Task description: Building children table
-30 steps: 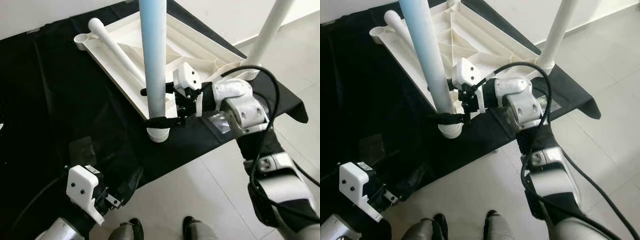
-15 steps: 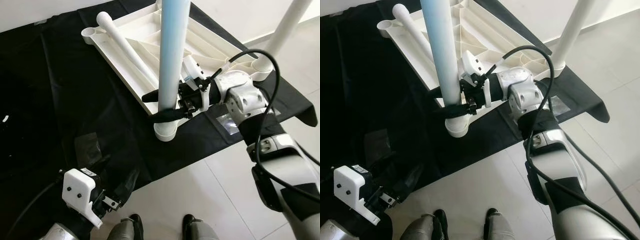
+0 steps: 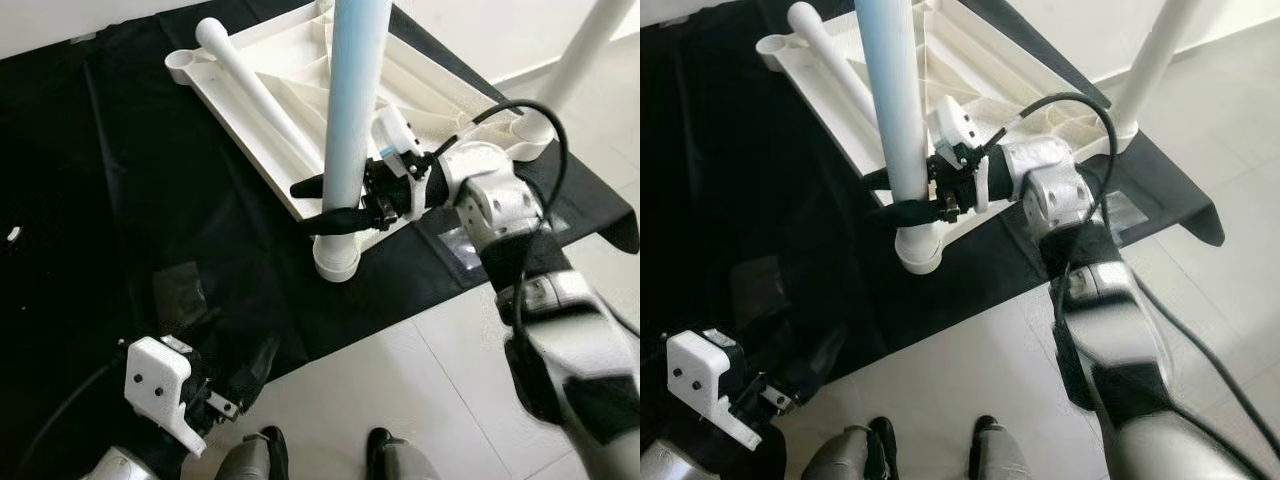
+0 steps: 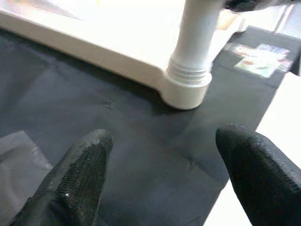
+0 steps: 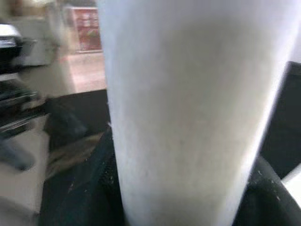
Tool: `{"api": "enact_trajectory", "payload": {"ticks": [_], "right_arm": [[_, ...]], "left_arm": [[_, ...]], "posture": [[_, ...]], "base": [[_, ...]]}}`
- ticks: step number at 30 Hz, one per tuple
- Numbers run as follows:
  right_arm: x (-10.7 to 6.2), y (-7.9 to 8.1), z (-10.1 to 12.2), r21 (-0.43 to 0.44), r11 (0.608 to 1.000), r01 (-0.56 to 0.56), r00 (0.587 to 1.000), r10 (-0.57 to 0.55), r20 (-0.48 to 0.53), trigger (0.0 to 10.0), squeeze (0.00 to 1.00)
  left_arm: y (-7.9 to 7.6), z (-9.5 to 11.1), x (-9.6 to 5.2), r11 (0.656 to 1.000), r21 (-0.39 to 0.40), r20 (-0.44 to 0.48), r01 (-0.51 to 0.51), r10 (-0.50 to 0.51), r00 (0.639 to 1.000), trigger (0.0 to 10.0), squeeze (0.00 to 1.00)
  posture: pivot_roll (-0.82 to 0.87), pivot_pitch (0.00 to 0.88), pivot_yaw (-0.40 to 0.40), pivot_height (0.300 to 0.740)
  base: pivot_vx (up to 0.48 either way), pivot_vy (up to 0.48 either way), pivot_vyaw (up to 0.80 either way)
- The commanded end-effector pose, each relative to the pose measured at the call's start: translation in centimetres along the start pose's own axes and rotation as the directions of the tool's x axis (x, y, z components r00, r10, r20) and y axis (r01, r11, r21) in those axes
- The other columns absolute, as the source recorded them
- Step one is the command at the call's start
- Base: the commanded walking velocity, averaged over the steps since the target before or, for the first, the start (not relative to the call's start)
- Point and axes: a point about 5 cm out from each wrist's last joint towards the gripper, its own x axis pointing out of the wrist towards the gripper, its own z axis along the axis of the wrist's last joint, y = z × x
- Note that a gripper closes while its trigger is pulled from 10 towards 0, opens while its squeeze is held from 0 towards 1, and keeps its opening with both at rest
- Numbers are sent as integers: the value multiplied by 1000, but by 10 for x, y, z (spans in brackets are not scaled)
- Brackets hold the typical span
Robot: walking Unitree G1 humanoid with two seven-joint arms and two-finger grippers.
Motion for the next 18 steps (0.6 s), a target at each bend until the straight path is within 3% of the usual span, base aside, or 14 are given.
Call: {"api": "enact_trajectory", "payload": {"ticks": [1, 2, 3, 6, 7, 8, 11, 12, 13, 17, 18], "right_arm": [[19, 18, -35, 85, 888, 451, 891, -444, -93, 0, 0], [19, 18, -35, 85, 888, 451, 891, -444, -93, 0, 0], [19, 40, -52, 50, 697, 716, 690, -695, -202, 0, 0], [19, 40, -52, 50, 697, 716, 690, -695, -202, 0, 0], [19, 64, -57, 47, 587, 809, 580, -781, -232, 0, 0], [30, 79, -59, 67, 549, 833, 548, -802, -237, 0, 0], [30, 79, -59, 67, 549, 833, 548, -802, -237, 0, 0], [46, 88, -60, 114, 603, 789, 612, -759, -223, 0, 0], [57, 90, -60, 148, 641, 753, 657, -724, -210, 3490, 0], [62, 90, -61, 161, 654, 739, 673, -709, -209, 3490, 0], [65, 88, -59, 164, 684, 711, 703, -682, -204, 10000, 0]], "left_arm": [[-1, -3, -2, 1000, -5, -15, 2, -2, 1000, 10000, 0], [-1, -3, -2, 1000, -5, -15, 2, -2, 1000, 10000, 0], [1, -3, -2, 1000, -5, -15, 3, -3, 1000, 10000, 0], [1, -3, -2, 1000, -5, -15, 3, -3, 1000, 10000, 0], [2, -3, -1, 1000, -5, -15, 3, -3, 1000, 10000, 0], [3, -4, 0, 1000, -8, -16, 12, -12, 1000, 10000, 0], [3, -4, 0, 1000, -8, -16, 12, -12, 1000, 10000, 0], [3, -6, 2, 1000, -9, -17, 18, -19, 1000, 10000, 0], [4, -7, 3, 1000, -8, -15, 18, -18, 1000, 10000, 0], [5, -8, 4, 1000, -7, -14, 16, -16, 1000, 10000, 0], [6, -8, 4, 1000, -5, -12, 12, -12, 1000, 10000, 0]], "posture": [[29, 315, 19, 740], [29, 315, 19, 740], [11, 322, 32, 740], [11, 322, 32, 740], [12, 320, 36, 740], [6, 304, 53, 740], [6, 304, 53, 740], [7, 290, 51, 740], [5, 283, 47, 740], [5, 283, 47, 740], [6, 282, 45, 740]], "base": [[0, 0, 0], [0, 0, 0], [0, 0, 0], [0, 0, 0], [0, 0, 0], [0, 0, 0], [0, 0, 0], [0, 0, 0], [0, 0, 0], [0, 0, 0], [0, 0, 0]]}}
